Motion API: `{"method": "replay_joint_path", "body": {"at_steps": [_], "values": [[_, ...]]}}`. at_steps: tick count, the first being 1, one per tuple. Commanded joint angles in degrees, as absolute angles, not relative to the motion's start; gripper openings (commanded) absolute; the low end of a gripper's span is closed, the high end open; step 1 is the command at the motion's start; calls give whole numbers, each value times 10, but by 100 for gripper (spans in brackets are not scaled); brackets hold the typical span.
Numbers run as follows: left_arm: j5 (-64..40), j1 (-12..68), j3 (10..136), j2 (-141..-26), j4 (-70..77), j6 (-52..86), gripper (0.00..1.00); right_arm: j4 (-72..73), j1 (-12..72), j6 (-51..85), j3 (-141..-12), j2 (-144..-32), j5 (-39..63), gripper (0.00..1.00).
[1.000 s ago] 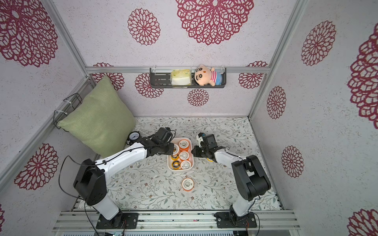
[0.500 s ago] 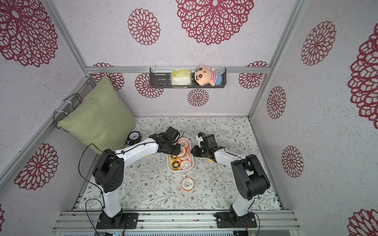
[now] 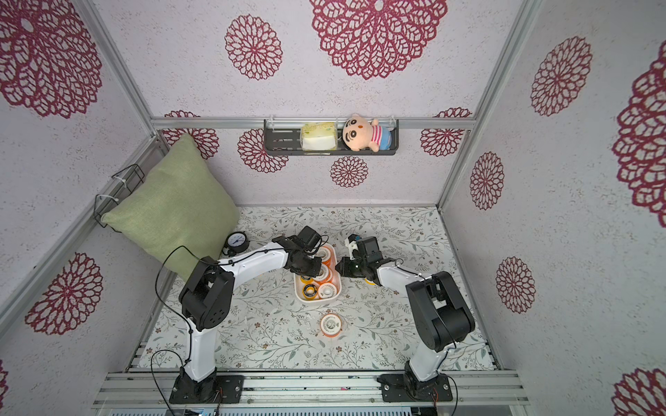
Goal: Put the sealing tape into the storage box
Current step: Place the sealing tape in the storage box.
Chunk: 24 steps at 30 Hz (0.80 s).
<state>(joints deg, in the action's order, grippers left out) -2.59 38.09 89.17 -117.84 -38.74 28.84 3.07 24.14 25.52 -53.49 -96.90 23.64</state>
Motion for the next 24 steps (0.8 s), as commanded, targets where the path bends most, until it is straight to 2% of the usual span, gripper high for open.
{"method": "replay_joint_path", "body": {"at_steps": [1, 18, 24], "values": [[-30, 379, 909, -1183, -389, 288, 24, 26, 240, 254, -547, -975, 241, 17], [-37, 380, 940, -1204, -400, 288, 27, 21, 240, 252, -547, -972, 240, 17], [-36, 381, 941, -1201, -405, 287, 35, 20, 240, 251, -547, -973, 239, 17]]}}
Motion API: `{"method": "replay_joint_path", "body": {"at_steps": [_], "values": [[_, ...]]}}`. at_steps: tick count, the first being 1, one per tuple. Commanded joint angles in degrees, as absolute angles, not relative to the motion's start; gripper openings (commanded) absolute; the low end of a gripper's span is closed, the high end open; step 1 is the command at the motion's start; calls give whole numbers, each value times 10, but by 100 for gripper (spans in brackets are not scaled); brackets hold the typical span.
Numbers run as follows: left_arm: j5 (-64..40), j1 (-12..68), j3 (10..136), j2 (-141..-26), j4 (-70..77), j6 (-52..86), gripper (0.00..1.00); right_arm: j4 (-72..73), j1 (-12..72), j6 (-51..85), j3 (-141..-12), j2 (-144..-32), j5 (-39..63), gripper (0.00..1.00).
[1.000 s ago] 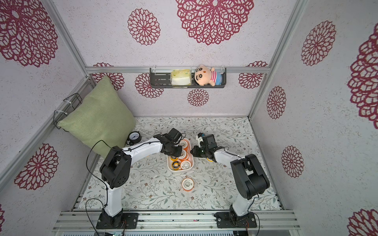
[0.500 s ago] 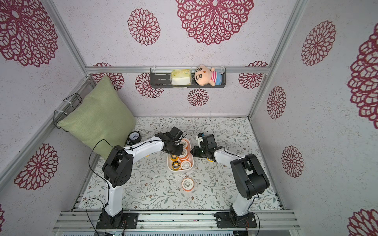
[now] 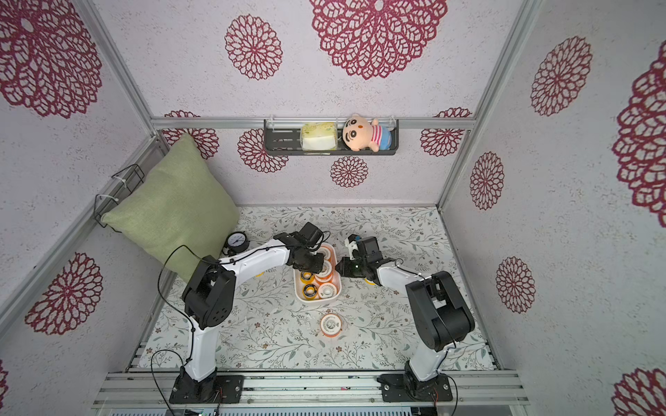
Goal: Put the sealing tape into the storage box
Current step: Place the sealing tape in the storage box.
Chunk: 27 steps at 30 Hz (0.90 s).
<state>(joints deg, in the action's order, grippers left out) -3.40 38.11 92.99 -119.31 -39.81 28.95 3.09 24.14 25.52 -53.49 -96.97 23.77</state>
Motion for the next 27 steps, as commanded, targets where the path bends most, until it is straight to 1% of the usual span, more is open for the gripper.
{"method": "replay_joint_path", "body": {"at_steps": [1, 12, 14, 18, 19, 24, 27], "values": [[-34, 382, 940, -1201, -404, 287, 35, 19, 240, 251, -547, -973, 239, 17], [-42, 383, 941, -1204, -402, 288, 39, 14, 240, 250, -550, -970, 239, 17], [-46, 384, 937, -1198, -401, 287, 36, 14, 240, 250, -550, -970, 238, 17], [-53, 386, 928, -1187, -394, 284, 23, 15, 240, 250, -550, -973, 239, 17], [-53, 386, 927, -1185, -394, 284, 22, 15, 240, 250, -550, -973, 239, 17], [-51, 387, 923, -1173, -395, 289, 22, 15, 240, 250, -550, -973, 240, 18], [-47, 388, 921, -1164, -398, 289, 24, 13, 239, 251, -549, -972, 239, 17]]}}
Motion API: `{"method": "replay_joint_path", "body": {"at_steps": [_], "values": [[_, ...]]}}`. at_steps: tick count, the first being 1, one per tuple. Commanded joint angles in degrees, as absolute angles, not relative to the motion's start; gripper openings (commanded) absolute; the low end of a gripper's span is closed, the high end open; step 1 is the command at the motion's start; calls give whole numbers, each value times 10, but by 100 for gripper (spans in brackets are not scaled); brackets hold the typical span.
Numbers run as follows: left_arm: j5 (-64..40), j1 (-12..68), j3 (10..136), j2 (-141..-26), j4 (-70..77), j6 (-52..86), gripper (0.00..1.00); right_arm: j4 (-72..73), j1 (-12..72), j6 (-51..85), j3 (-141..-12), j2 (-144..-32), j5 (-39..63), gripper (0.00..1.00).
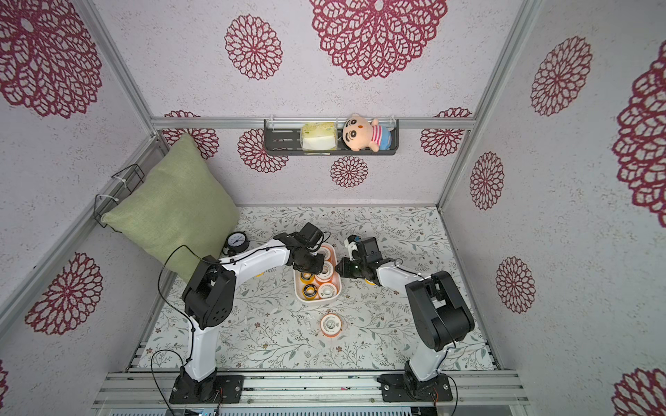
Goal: Put the sealing tape into the storage box
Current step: Place the sealing tape in the storage box.
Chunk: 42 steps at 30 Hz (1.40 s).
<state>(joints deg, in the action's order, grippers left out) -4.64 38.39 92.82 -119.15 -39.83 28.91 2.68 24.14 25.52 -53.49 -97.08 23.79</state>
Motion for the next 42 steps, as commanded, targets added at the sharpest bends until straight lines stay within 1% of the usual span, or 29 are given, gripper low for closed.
{"method": "replay_joint_path", "body": {"at_steps": [1, 11, 22, 35, 42], "values": [[-45, 389, 920, -1162, -400, 289, 24, 13, 240, 250, -548, -972, 238, 17], [-30, 397, 915, -1145, -417, 289, 26, 15, 240, 251, -548, -973, 240, 17], [-35, 397, 929, -1169, -447, 287, 28, 15, 240, 251, -548, -976, 241, 18], [-45, 395, 963, -1204, -440, 286, 30, 13, 240, 251, -549, -976, 242, 18], [-34, 395, 978, -1217, -448, 287, 36, 13, 240, 251, -549, -974, 242, 18]]}}
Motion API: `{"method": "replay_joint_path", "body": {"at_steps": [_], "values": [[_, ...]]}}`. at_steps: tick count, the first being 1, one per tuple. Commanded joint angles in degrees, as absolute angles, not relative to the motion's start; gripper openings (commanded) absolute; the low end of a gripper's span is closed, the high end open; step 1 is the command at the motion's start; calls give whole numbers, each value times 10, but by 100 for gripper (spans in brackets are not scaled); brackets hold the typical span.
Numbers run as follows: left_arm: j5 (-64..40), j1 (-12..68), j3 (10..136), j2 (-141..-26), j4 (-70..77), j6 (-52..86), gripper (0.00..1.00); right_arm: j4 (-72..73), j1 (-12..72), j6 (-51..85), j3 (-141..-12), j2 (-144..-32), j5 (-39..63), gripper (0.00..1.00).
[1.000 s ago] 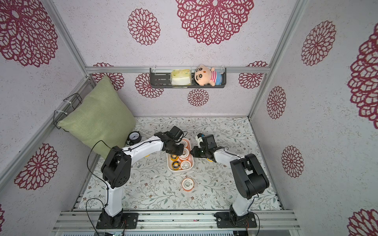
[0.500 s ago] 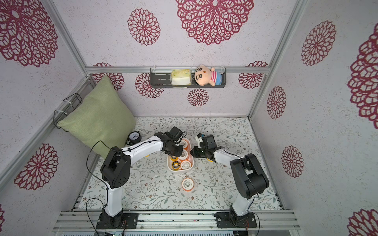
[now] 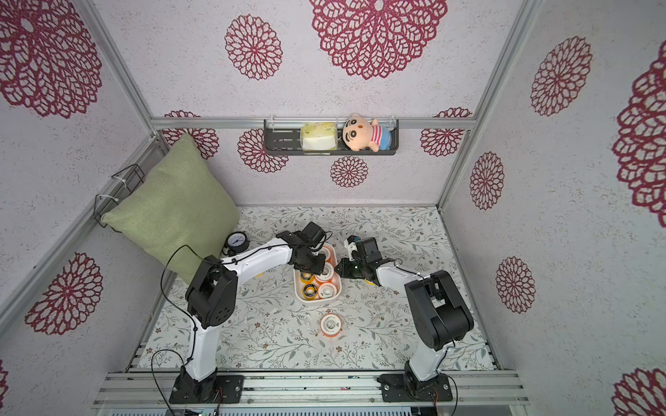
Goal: Put the sealing tape into the storage box
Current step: Place the sealing tape in the storage box.
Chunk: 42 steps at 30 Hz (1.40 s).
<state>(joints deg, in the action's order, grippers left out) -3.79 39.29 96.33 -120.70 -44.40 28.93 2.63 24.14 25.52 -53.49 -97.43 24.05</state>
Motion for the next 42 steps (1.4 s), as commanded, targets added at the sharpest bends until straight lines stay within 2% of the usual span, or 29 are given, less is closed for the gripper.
{"method": "replay_joint_path", "body": {"at_steps": [1, 12, 20, 24, 30, 34, 36, 42], "values": [[-33, 395, 980, -1219, -452, 288, 37, 13, 240, 251, -549, -975, 241, 18], [-9, 395, 972, -1198, -457, 290, 47, 14, 240, 250, -549, -976, 241, 18], [-33, 394, 940, -1197, -418, 298, 45, 13, 240, 250, -550, -975, 241, 18], [-31, 394, 935, -1197, -407, 311, 39, 12, 240, 250, -552, -973, 243, 19], [-12, 394, 927, -1178, -400, 312, 41, 8, 240, 250, -555, -967, 241, 20], [-8, 394, 921, -1163, -393, 313, 48, 4, 240, 248, -555, -954, 227, 24], [-9, 394, 913, -1149, -385, 313, 52, 0, 240, 242, -555, -941, 215, 31], [-11, 390, 871, -1075, -359, 308, 54, -22, 240, 222, -553, -890, 183, 39]]}}
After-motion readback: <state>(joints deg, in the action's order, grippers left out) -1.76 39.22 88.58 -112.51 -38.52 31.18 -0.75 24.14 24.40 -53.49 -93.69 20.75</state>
